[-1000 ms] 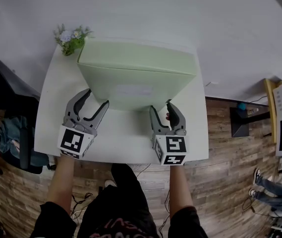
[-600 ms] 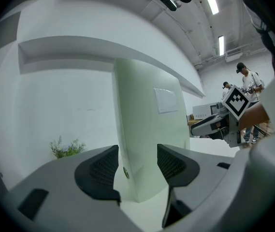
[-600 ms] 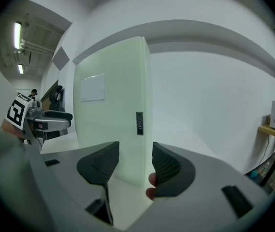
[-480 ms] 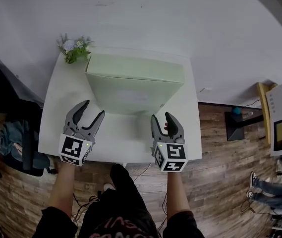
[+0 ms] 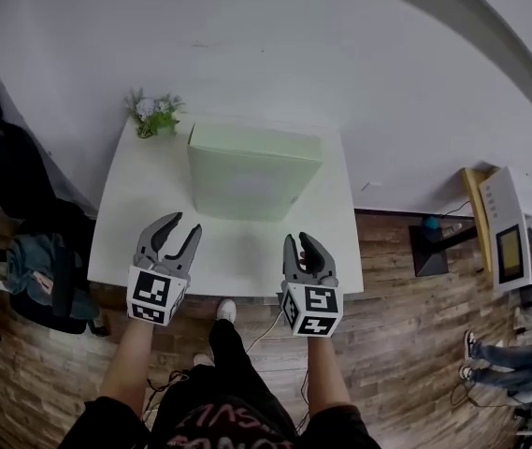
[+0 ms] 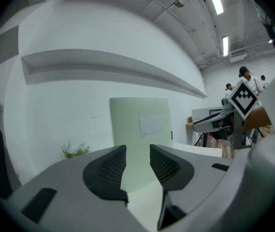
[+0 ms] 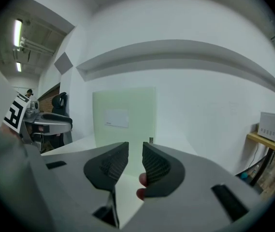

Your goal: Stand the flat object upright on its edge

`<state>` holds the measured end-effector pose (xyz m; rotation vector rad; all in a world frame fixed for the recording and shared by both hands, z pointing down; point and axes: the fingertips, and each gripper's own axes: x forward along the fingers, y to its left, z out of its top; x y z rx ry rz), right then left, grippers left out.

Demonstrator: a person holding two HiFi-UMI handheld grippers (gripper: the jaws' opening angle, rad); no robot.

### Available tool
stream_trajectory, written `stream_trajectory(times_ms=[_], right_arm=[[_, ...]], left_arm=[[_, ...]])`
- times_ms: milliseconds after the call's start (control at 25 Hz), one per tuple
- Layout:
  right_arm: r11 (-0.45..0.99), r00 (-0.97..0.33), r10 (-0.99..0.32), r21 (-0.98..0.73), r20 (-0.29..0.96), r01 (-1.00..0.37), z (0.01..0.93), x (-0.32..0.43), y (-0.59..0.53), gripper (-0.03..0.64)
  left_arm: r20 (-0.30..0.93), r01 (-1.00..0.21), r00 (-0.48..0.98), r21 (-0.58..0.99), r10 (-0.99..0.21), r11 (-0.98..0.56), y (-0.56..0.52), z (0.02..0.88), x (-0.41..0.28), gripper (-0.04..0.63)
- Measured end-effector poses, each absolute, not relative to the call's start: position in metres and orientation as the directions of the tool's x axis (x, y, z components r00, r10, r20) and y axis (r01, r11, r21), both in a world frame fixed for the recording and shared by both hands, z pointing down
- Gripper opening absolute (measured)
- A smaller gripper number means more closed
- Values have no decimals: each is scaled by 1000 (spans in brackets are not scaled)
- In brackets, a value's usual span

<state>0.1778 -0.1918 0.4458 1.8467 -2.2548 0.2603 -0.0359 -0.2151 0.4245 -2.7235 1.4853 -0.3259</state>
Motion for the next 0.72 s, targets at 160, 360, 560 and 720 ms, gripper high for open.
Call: stream_trajectory(times_ms=[160,360,560,720], right_arm=[[176,-170,-952,3,255,-984,424,174,-165,66],[157,-154,-957,-6,247,-988,408,166,-139,44],[166,-164,-954,-13,249,-986,398,154,-112,35],[181,-176,-954,-3,241,-983,385,147,-96,32]], left_arm=[[155,-836,518,-117,-841,-536,-190,403,-41,135],[134,-841,511,-126,-849,-526,-160,380,-52,109],[142,-861,477,-121,-867,-494,-133,372,-65,46],[133,-866,475,-106,-870,-489,-113,363,-70,23]])
